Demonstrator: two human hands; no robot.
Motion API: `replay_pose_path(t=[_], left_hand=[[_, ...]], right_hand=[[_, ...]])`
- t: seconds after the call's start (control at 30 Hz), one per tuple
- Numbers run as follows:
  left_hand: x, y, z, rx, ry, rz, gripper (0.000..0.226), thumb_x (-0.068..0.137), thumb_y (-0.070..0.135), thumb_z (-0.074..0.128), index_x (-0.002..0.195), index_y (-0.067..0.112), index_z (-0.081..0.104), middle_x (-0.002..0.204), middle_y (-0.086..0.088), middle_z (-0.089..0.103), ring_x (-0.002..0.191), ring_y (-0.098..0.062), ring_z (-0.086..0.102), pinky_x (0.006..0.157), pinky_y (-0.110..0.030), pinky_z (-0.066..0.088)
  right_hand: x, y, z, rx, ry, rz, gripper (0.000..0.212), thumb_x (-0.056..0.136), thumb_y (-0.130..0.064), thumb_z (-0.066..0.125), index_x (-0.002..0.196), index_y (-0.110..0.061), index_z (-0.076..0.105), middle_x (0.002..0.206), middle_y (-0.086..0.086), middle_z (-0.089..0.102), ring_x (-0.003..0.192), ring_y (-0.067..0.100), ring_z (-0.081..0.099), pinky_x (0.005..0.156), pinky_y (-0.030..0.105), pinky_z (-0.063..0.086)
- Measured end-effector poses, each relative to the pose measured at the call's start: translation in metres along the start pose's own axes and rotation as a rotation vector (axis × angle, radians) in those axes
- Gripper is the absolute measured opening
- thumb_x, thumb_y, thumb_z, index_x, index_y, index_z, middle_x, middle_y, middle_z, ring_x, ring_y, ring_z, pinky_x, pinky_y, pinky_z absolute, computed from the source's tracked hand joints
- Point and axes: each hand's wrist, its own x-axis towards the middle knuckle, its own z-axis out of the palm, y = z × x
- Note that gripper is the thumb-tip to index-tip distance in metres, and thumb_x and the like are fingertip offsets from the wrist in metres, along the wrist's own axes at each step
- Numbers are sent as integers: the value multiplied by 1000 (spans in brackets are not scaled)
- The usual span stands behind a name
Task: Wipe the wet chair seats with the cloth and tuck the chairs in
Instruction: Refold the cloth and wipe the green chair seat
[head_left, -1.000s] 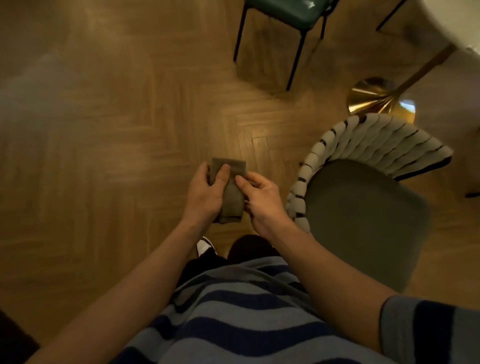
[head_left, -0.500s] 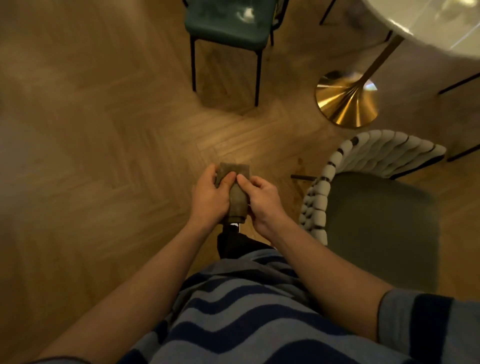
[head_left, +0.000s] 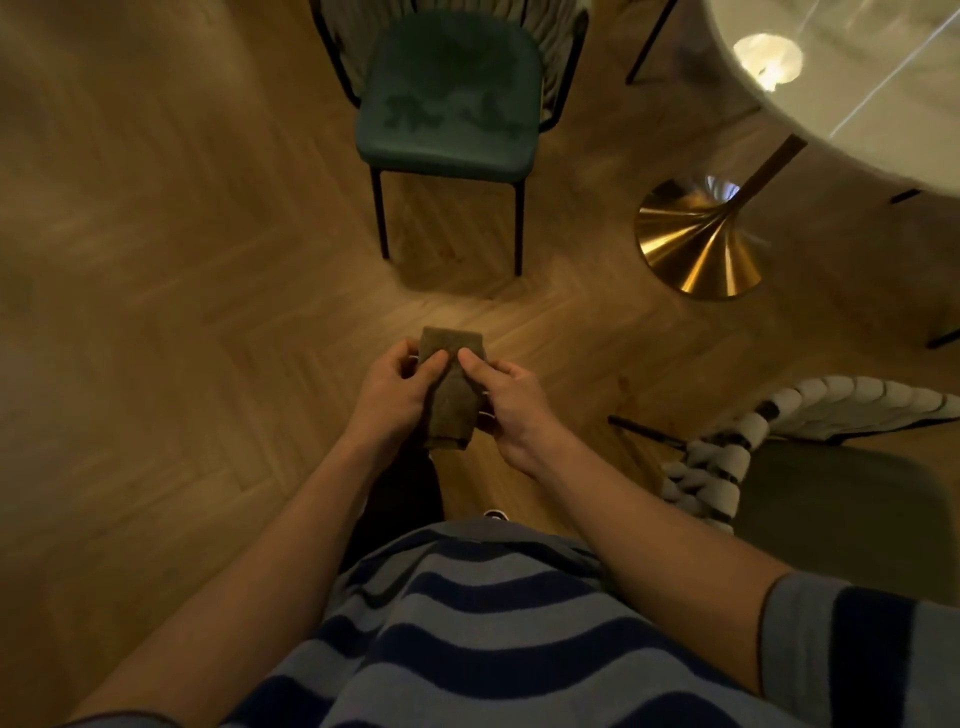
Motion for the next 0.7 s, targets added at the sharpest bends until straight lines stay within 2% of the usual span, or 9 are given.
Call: replay_pose_path(t=[0.17, 0.33, 0.5, 0.7], left_hand=[[95, 45, -34, -145, -30, -123, 16, 96, 24, 59, 106, 11, 62, 93, -8, 69, 79, -19, 69, 59, -31, 55], [179, 87, -56, -268, -96, -233, 23, 96, 22, 58, 116, 11, 62, 99, -10, 71, 86, -24, 70, 63, -36, 57], [252, 117, -53, -223, -102, -282, 18, 98, 19, 55, 113, 16, 63, 105, -13, 69, 84, -25, 69, 56, -36, 54], [345, 136, -27, -146, -108, -304, 20, 97, 21, 57, 115, 21, 64, 109, -7, 70, 96, -23, 68, 66, -32, 54]], right_hand=[[81, -55, 53, 24, 42, -13, 15, 98, -21, 67, 112, -15, 70, 106, 7, 74, 94, 19, 70, 74, 30, 57], [152, -107, 93, 57, 147, -34, 7, 97, -21, 69, 104, -19, 70, 100, 5, 74, 89, 16, 71, 66, 26, 56], [210, -151, 108, 65, 240, -39, 3, 95, -18, 71, 95, -21, 70, 92, 1, 73, 83, 13, 69, 69, 27, 57], [290, -204, 81, -12, 212, 23, 13, 96, -21, 71, 109, -19, 70, 103, 4, 74, 91, 15, 69, 70, 26, 53]])
